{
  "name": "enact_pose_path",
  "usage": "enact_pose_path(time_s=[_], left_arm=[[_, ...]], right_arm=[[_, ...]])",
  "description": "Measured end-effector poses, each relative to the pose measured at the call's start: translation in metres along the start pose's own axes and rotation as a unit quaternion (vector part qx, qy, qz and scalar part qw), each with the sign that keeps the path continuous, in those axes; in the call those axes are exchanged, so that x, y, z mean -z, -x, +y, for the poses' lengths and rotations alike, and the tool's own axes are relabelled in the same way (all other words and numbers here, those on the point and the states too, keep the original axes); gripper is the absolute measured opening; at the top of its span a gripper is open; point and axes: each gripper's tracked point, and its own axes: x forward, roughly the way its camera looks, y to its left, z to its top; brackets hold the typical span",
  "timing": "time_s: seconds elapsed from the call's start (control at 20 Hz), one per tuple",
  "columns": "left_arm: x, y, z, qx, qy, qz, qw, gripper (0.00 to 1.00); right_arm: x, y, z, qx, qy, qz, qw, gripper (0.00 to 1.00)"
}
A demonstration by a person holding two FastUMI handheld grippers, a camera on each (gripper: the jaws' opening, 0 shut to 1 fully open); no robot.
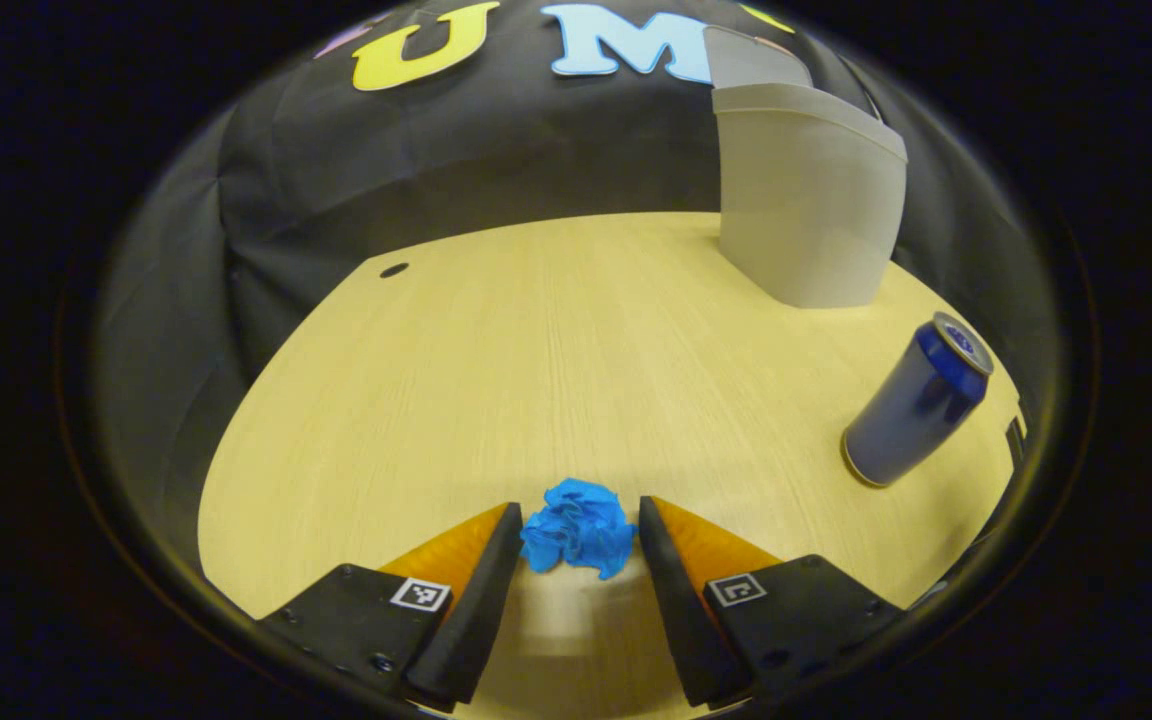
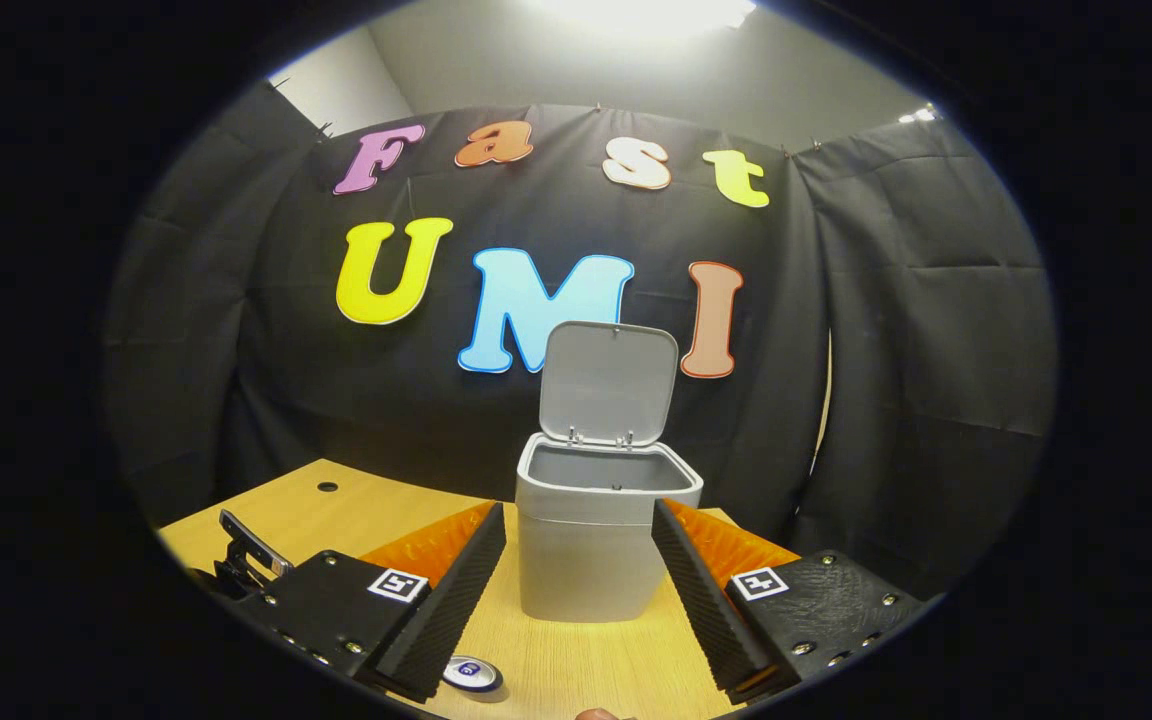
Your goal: Press the lid of the desktop garbage bin to open it, pick up the crumpled paper on the desktop and throw it into the bin, then pick up the pop can on the desktop and drop it into the bin, and finally close the garbage bin lid.
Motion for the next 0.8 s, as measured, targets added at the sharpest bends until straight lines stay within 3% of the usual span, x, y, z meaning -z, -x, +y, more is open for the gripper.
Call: enact_pose_path(time_s=[0.15, 0.3, 0.4, 0.45, 0.5, 0.55, 0.8], left_arm=[[0.003, 0.000, 0.000, -0.001, 0.001, 0.000, 1.000, 0.67], [0.005, 0.001, 0.002, -0.011, 0.005, -0.002, 1.000, 0.45], [0.001, 0.002, 0.004, -0.016, 0.007, -0.011, 1.000, 0.46], [0.002, 0.003, 0.003, -0.015, 0.006, -0.010, 1.000, 0.31], [-0.002, 0.004, 0.010, -0.027, 0.006, -0.016, 0.999, 0.34], [-0.003, 0.004, 0.008, -0.023, 0.014, -0.017, 0.999, 0.22], [-0.019, 0.014, 0.000, -0.020, 0.019, -0.042, 0.999, 0.22]], right_arm=[[0.004, 0.000, -0.007, 0.004, -0.002, 0.006, 1.000, 0.95], [0.012, 0.002, -0.011, 0.003, -0.010, 0.017, 1.000, 0.95], [0.013, 0.003, -0.014, 0.002, -0.012, 0.019, 1.000, 0.95], [0.012, 0.003, -0.015, 0.002, -0.011, 0.018, 1.000, 0.95], [0.012, 0.005, -0.017, 0.003, -0.009, 0.016, 1.000, 0.95], [0.012, 0.004, -0.019, 0.004, -0.007, 0.014, 1.000, 0.95], [0.012, 0.005, -0.030, 0.007, -0.011, 0.009, 1.000, 0.95]])
